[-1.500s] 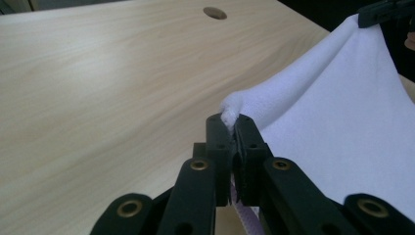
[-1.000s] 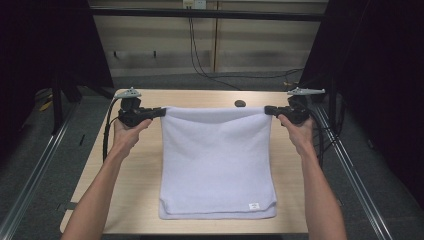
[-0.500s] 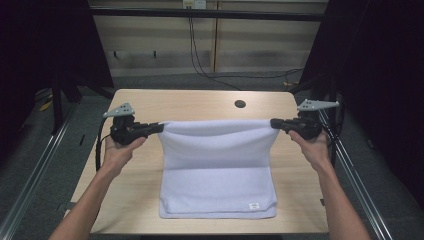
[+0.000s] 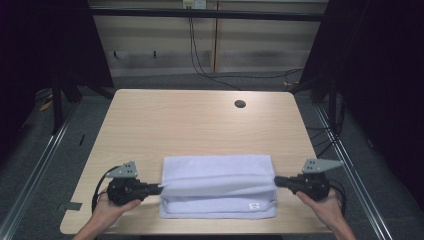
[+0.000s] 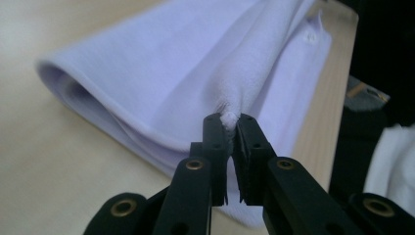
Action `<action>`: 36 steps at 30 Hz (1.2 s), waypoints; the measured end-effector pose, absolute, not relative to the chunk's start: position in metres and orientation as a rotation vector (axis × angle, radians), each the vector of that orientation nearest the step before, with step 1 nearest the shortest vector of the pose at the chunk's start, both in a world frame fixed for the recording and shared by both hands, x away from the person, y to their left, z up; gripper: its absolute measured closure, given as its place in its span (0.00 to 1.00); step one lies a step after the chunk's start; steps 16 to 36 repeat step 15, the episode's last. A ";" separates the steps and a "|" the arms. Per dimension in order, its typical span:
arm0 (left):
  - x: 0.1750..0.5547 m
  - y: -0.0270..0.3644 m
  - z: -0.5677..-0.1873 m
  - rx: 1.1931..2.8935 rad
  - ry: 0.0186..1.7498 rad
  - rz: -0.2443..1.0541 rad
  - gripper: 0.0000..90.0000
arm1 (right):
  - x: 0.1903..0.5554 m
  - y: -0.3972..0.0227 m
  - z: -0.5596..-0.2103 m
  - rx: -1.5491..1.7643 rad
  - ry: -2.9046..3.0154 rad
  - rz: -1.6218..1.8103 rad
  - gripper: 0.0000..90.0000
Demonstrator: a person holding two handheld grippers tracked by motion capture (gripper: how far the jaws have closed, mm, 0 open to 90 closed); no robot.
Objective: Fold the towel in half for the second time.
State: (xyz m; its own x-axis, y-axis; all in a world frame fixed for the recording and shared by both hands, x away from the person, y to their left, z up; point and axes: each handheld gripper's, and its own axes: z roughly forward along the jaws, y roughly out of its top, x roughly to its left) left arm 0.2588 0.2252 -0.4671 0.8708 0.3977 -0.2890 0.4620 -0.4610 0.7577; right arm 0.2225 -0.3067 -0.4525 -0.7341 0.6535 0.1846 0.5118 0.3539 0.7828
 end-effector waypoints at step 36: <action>0.270 0.259 -0.472 1.906 0.854 0.098 0.49 | 0.192 -0.334 -0.471 1.298 2.104 1.363 0.48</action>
